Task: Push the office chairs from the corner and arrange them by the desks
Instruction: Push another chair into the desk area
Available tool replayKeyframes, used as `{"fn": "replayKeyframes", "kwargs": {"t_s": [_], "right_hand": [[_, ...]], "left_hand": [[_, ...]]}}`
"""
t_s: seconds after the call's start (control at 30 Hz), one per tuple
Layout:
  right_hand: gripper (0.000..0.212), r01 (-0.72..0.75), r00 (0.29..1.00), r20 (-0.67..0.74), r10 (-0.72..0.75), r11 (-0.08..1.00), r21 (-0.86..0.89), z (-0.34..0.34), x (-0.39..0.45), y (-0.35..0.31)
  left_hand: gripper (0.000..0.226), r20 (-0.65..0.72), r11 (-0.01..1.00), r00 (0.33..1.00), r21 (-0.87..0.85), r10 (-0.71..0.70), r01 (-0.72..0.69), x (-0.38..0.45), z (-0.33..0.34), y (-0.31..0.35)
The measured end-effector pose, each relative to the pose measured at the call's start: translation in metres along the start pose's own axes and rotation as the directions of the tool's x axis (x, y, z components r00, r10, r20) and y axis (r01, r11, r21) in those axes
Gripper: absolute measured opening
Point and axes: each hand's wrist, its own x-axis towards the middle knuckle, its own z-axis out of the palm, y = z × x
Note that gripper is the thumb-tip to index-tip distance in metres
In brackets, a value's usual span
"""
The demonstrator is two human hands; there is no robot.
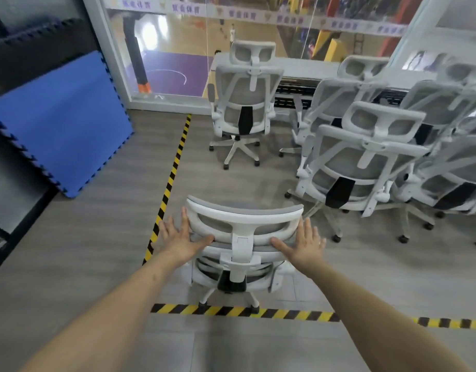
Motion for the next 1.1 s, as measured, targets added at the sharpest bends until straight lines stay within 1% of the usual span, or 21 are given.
{"fn": "replayKeyframes", "kwargs": {"t_s": [0.23, 0.4, 0.53, 0.63, 0.73, 0.9, 1.0, 1.1], "right_hand": [[0.128, 0.026, 0.999, -0.046, -0.025, 0.999, 0.019, -0.029, 0.143, -0.032], [0.131, 0.041, 0.999, -0.033, -0.041, 0.999, 0.012, -0.055, 0.254, -0.056], [0.128, 0.047, 0.999, -0.006, -0.047, 0.999, 0.009, -0.075, 0.336, -0.078], [0.128, 0.048, 0.999, 0.005, -0.048, 0.999, -0.005, -0.089, 0.387, -0.093], [0.127, 0.058, 0.998, 0.003, -0.058, 0.998, 0.009, -0.099, 0.428, -0.106], [0.127, 0.045, 0.998, -0.034, -0.044, 0.999, 0.019, -0.106, 0.481, -0.123], [0.128, 0.017, 0.999, -0.047, -0.016, 1.000, 0.022, -0.106, 0.502, -0.134], [0.129, -0.010, 0.998, -0.064, 0.011, 1.000, 0.027, -0.105, 0.514, -0.143]], "left_hand": [[0.127, -0.051, 1.000, 0.999, -0.006, -0.011, 0.011, 0.128, -0.050, 0.056], [0.134, -0.053, 0.998, 0.998, -0.059, -0.025, 0.022, 0.225, -0.085, 0.095], [0.132, -0.073, 0.999, 0.996, -0.027, -0.046, 0.044, 0.297, -0.114, 0.126], [0.133, -0.086, 0.999, 0.996, -0.048, -0.027, 0.023, 0.345, -0.132, 0.145], [0.127, -0.104, 0.999, 0.994, -0.035, -0.019, 0.015, 0.386, -0.149, 0.156], [0.129, -0.102, 0.999, 0.995, 0.021, -0.023, 0.025, 0.442, -0.173, 0.177], [0.130, -0.092, 1.000, 0.996, 0.021, 0.000, 0.002, 0.473, -0.188, 0.181], [0.128, -0.096, 0.998, 0.995, 0.061, 0.015, -0.009, 0.498, -0.198, 0.183]]}}
